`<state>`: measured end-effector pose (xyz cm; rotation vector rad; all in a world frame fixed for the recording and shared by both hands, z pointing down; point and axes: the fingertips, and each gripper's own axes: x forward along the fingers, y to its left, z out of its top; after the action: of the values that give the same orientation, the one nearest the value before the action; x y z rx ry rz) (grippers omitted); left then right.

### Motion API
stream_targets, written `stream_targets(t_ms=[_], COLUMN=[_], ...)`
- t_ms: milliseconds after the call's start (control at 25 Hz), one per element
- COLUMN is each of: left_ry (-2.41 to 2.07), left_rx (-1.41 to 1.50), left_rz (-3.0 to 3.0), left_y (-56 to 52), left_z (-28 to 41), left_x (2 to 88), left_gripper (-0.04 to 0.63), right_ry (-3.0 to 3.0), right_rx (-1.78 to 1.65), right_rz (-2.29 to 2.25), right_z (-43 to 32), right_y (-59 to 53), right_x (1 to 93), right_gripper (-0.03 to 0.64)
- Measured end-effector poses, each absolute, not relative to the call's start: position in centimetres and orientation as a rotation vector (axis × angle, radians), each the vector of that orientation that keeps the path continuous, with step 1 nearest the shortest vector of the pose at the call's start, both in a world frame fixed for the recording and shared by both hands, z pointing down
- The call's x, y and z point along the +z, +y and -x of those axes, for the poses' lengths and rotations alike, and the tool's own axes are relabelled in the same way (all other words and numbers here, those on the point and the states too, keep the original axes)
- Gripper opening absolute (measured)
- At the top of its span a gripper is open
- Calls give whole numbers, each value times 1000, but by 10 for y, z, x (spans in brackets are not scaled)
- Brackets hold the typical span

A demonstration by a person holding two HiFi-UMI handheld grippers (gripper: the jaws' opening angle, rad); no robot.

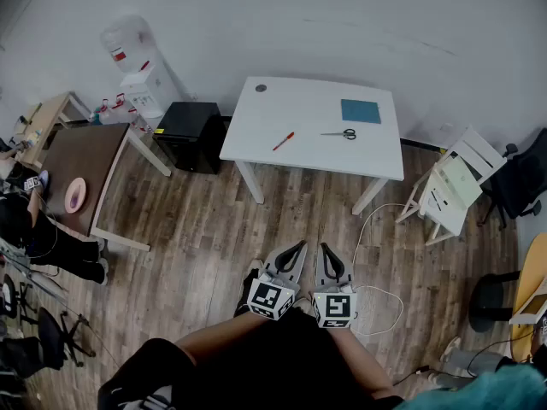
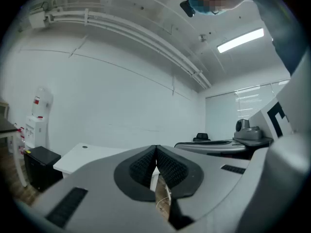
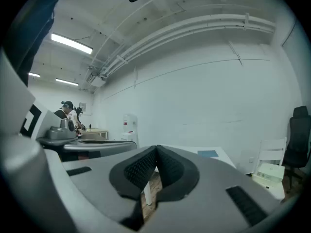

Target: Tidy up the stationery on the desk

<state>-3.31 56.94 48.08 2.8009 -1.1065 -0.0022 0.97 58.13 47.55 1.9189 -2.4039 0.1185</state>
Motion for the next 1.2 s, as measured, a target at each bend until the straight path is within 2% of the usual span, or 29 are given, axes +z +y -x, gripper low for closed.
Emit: stream_targets(t_ms=[360, 640, 920, 1200], left_ry=[-1046, -957, -819, -791], left_rx=[28, 76, 73, 84], left_rz=[-2899, -2832, -2861, -2833], left_y=[597, 574, 532, 443], left_z=[15, -8, -51, -60], left_x=[480, 505, 508, 518], left_gripper=[14, 14, 14, 14], right_ry=[-2482, -2372, -2267, -2263], right_rx=[223, 242, 303, 360], right_rz=[-1966, -2059, -2116, -2058], right_z=[-20, -52, -88, -91], right_y=[613, 603, 553, 469], right_x=[481, 492, 505, 516], right_gripper=[32, 34, 33, 34])
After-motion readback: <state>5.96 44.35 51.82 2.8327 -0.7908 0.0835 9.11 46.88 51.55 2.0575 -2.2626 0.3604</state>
